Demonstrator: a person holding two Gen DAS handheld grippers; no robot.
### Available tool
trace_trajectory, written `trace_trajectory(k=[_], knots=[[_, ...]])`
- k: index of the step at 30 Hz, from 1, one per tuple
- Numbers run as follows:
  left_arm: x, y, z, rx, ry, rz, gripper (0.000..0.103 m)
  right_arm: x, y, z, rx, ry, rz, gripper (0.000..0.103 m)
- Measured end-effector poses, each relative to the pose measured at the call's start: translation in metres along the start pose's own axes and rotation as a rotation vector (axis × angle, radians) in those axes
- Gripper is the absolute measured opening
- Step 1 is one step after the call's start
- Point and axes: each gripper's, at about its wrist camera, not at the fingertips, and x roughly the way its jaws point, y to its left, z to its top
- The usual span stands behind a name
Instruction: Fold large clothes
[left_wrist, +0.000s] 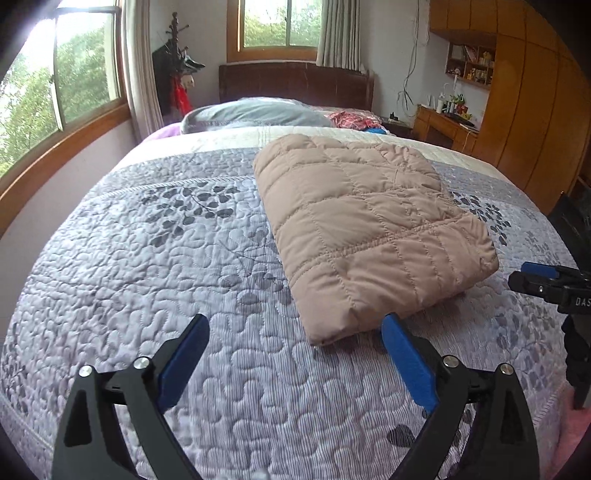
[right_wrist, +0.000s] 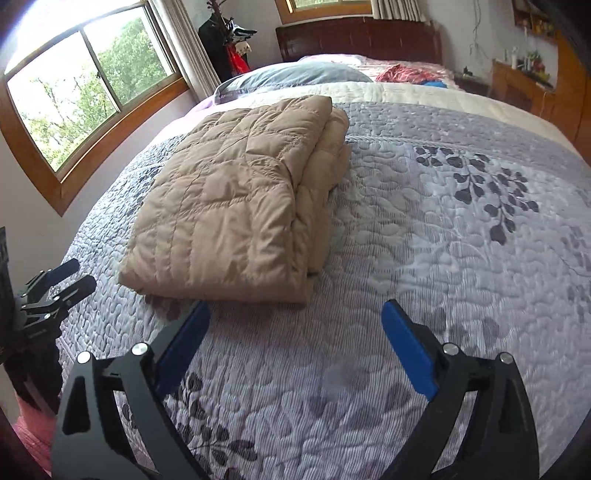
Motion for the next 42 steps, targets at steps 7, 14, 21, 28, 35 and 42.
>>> trace_trajectory(k=[7, 14, 21, 28, 35, 42], knots=[[-0.030, -0.007, -0.012, -0.006, -0.020, 0.040, 0.096, -0.030, 0.031, -0.022, -0.041, -0.044, -0.116, 0.096], [-0.053, -0.017, -0.022, 0.010, -0.019, 0.077, 0.098, -0.052, 0.051, -0.038, -0.043, -0.056, -0.162, 0.097], [-0.075, -0.024, -0.030, 0.021, -0.043, 0.081, 0.098, -0.070, 0.065, -0.050, -0.042, -0.078, -0.180, 0.098], [-0.093, -0.022, -0.037, 0.001, -0.061, 0.091, 0.098, -0.083, 0.073, -0.062, -0.040, -0.097, -0.226, 0.098], [-0.096, -0.017, -0.040, -0.010, -0.067, 0.109, 0.098, -0.087, 0.075, -0.067, -0.041, -0.098, -0.236, 0.098], [-0.094, -0.018, -0.042, 0.005, -0.062, 0.117, 0.098, -0.086, 0.074, -0.068, -0.041, -0.098, -0.242, 0.098]])
